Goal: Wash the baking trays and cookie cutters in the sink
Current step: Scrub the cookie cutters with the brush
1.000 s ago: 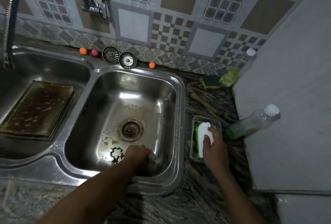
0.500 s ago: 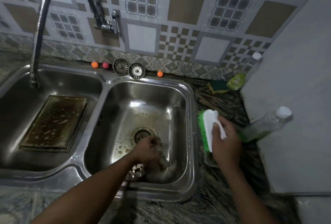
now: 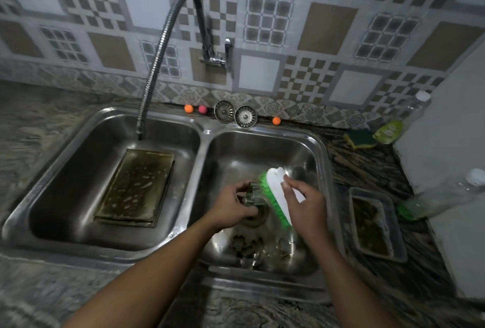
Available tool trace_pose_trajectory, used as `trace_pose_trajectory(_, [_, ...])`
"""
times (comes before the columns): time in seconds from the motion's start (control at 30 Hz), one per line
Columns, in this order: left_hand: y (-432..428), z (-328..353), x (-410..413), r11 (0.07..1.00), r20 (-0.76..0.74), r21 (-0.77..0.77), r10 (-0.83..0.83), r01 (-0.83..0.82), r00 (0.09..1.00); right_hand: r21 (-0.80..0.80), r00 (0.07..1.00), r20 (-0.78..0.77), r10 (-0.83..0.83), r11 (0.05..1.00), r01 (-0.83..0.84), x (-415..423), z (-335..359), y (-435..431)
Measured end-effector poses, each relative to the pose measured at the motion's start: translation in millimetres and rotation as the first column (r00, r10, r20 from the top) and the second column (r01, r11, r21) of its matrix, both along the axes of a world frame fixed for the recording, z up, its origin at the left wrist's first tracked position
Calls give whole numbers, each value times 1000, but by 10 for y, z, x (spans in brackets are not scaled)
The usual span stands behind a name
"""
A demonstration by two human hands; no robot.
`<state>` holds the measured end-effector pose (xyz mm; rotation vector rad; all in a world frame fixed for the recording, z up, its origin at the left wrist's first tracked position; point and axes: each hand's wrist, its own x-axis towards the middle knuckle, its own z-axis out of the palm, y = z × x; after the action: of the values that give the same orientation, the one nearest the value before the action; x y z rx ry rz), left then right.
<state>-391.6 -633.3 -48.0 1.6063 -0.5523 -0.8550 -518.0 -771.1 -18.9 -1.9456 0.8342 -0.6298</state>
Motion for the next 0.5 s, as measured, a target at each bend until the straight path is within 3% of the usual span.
trace_pose_trajectory(0.1, [193, 41, 122, 1000, 16, -3, -12, 12, 1000, 99, 1000, 17, 20, 995, -22, 128, 27, 265])
trace_pose_trajectory(0.23, [412, 40, 283, 999, -55, -48, 0, -2, 998, 164, 995, 57, -86, 984, 75, 303, 32, 498])
trace_pose_trajectory(0.4, [463, 100, 388, 989, -245, -136, 26, -61, 969, 111, 993, 35, -116, 988, 111, 462, 96, 672])
trace_pose_trajectory(0.5, [438, 131, 382, 984, -268, -163, 32, -78, 963, 58, 997, -11, -78, 995, 79, 435, 114, 628])
